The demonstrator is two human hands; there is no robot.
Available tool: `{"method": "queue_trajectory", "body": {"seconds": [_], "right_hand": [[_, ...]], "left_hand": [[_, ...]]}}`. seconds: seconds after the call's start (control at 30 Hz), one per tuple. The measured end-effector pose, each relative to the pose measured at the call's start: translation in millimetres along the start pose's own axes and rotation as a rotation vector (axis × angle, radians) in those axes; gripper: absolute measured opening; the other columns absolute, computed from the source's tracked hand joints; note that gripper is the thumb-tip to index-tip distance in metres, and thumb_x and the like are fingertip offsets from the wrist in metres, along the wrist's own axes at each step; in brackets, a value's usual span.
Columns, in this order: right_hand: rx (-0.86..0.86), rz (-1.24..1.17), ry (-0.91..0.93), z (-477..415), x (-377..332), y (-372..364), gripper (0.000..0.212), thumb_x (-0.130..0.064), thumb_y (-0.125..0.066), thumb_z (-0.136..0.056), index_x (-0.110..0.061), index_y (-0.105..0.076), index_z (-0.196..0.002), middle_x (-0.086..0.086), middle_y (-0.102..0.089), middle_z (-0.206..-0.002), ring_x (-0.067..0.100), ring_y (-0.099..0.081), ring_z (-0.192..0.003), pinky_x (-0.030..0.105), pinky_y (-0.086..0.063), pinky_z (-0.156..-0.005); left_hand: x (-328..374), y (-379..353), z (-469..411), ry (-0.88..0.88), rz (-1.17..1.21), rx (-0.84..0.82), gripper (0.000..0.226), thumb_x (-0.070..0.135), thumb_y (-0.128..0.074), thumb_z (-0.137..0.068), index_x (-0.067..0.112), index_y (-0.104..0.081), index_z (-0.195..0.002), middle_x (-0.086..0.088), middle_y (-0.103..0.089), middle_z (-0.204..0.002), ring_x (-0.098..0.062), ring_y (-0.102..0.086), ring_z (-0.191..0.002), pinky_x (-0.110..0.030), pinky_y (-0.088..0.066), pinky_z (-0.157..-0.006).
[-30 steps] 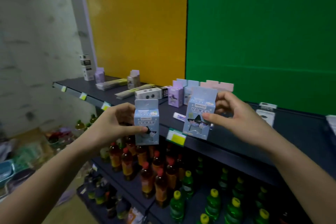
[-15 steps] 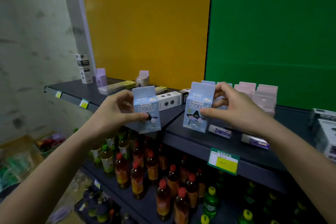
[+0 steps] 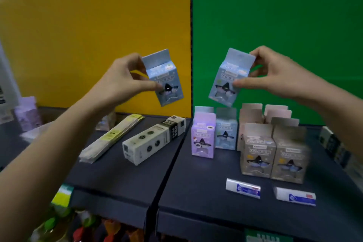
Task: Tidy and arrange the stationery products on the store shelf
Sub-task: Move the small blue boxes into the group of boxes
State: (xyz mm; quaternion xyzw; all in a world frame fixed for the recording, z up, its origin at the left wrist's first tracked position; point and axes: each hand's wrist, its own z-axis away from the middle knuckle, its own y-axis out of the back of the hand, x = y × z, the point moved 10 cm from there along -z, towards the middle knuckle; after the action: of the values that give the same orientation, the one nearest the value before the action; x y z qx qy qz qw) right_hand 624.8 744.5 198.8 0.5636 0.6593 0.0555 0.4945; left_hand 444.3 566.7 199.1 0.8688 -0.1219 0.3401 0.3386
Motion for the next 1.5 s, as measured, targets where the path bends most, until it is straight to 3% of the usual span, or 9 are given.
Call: {"method": "queue_trajectory", "body": {"seconds": [0.17,0.3,0.4,0.67,0.77,1.07,1.13,1.3,1.5], "right_hand": [[0.086,0.049,-0.067,-25.3,19.4,13.6,0.044,-0.025,-0.075,-0.073,-0.013,-0.050,-0.107,0.002,-0.062,-0.110,0.019,-0.059,-0.085,0.040,-0.047,-0.081],[0.110,0.118,-0.116,-36.0,31.3,15.1,0.039,-0.025,-0.075,-0.073,-0.015,-0.049,-0.100,0.006,-0.062,-0.112,0.025,-0.064,-0.084,0.038,-0.048,-0.076],[0.096,0.172,-0.138,-43.2,39.7,9.3,0.040,-0.023,-0.073,-0.074,-0.013,-0.047,-0.102,0.008,-0.063,-0.113,0.030,-0.068,-0.086,0.042,-0.051,-0.076],[-0.115,0.300,-0.144,-53.7,52.9,-26.1,0.038,-0.027,-0.076,-0.072,-0.020,-0.055,-0.103,0.006,-0.068,-0.108,0.028,-0.065,-0.092,0.042,-0.049,-0.089],[-0.198,0.355,-0.150,-52.2,59.0,-36.2,0.038,-0.029,-0.075,-0.073,-0.020,-0.055,-0.104,0.005,-0.070,-0.105,0.023,-0.065,-0.095,0.041,-0.048,-0.092],[-0.440,0.344,-0.245,-51.5,83.1,-62.5,0.037,-0.025,-0.075,-0.073,-0.011,-0.059,-0.104,0.009,-0.073,-0.101,0.028,-0.066,-0.097,0.042,-0.049,-0.093],[-0.471,0.309,-0.274,-52.8,86.8,-64.5,0.035,-0.022,-0.074,-0.075,-0.010,-0.059,-0.103,0.008,-0.073,-0.100,0.025,-0.067,-0.089,0.036,-0.048,-0.089],[-0.508,0.258,-0.320,-61.7,98.4,-68.2,0.013,-0.010,-0.071,-0.077,-0.018,-0.061,-0.077,-0.004,-0.065,-0.070,-0.006,-0.057,-0.053,0.003,-0.040,-0.054],[-0.552,0.299,-0.338,-63.7,111.7,-76.9,0.013,-0.008,-0.068,-0.080,-0.017,-0.059,-0.077,-0.003,-0.068,-0.071,-0.007,-0.059,-0.048,0.005,-0.044,-0.050]], "left_hand": [[-4.9,-34.4,-56.8,-0.087,-0.027,-0.094,0.041,0.014,-0.079,-0.064,0.006,-0.059,-0.098,0.006,-0.061,-0.083,-0.009,-0.059,-0.072,-0.033,-0.047,-0.067],[-23.7,-69.5,-89.2,-0.110,-0.036,-0.196,0.041,0.014,-0.082,-0.062,0.003,-0.060,-0.095,-0.008,-0.063,-0.092,-0.027,-0.063,-0.081,-0.043,-0.049,-0.070],[-39.0,-92.1,-103.6,-0.111,-0.067,-0.277,0.041,0.015,-0.082,-0.062,0.000,-0.058,-0.093,-0.012,-0.061,-0.096,-0.031,-0.064,-0.089,-0.039,-0.047,-0.066],[-72.8,-151.4,-100.0,-0.054,-0.052,-0.543,0.043,0.019,-0.080,-0.064,-0.001,-0.060,-0.096,-0.010,-0.059,-0.090,-0.022,-0.056,-0.075,-0.031,-0.040,-0.064],[-77.5,-167.9,-93.0,-0.051,-0.036,-0.627,0.026,0.011,-0.076,-0.070,0.003,-0.059,-0.088,-0.005,-0.059,-0.085,-0.019,-0.055,-0.074,-0.034,-0.043,-0.071],[-80.7,-192.6,-78.5,-0.083,-0.060,-0.752,0.018,0.003,-0.067,-0.076,0.014,-0.055,-0.084,0.004,-0.054,-0.081,-0.007,-0.051,-0.068,-0.006,-0.041,-0.054],[-82.2,-195.6,-76.1,-0.088,-0.064,-0.769,0.018,0.004,-0.067,-0.076,0.009,-0.056,-0.089,0.002,-0.053,-0.083,-0.008,-0.050,-0.068,-0.007,-0.041,-0.053],[-84.7,-197.9,-75.5,-0.074,-0.022,-0.780,0.019,0.003,-0.067,-0.076,0.013,-0.056,-0.086,0.001,-0.055,-0.085,-0.009,-0.052,-0.067,-0.008,-0.043,-0.055],[-86.3,-198.6,-73.8,-0.067,0.016,-0.812,0.015,0.017,-0.066,-0.081,0.011,-0.061,-0.094,0.000,-0.062,-0.091,-0.010,-0.060,-0.076,-0.021,-0.047,-0.070]]}}
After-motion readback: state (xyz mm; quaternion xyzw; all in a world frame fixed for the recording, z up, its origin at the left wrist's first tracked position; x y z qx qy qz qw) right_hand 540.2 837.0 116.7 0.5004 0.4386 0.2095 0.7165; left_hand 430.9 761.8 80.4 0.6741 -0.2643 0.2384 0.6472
